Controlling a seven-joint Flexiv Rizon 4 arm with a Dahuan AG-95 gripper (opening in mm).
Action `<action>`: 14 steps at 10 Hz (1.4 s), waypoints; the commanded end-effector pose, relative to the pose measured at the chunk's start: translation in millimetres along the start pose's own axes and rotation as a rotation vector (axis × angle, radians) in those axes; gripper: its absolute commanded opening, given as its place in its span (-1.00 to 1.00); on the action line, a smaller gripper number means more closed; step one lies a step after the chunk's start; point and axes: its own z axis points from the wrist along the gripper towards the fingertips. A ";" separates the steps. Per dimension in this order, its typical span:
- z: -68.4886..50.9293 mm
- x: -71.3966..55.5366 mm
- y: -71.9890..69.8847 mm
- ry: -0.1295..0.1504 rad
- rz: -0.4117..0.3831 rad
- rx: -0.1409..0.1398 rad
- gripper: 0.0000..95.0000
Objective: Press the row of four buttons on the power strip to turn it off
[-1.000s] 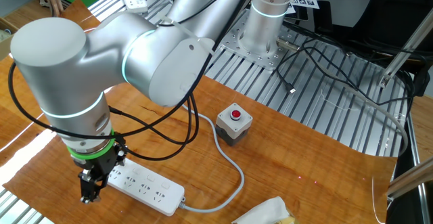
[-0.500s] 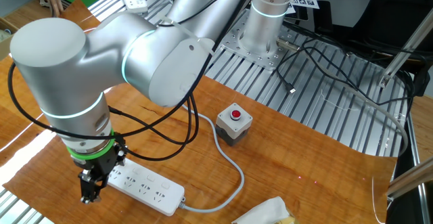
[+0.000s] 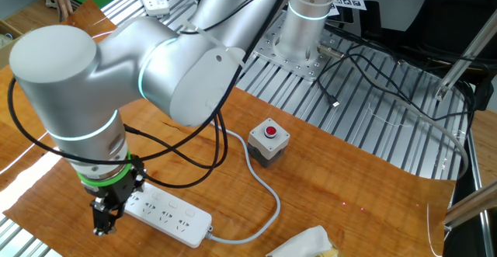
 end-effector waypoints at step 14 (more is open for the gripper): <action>-2.7 -6.3 0.8 0.007 -0.028 0.066 1.00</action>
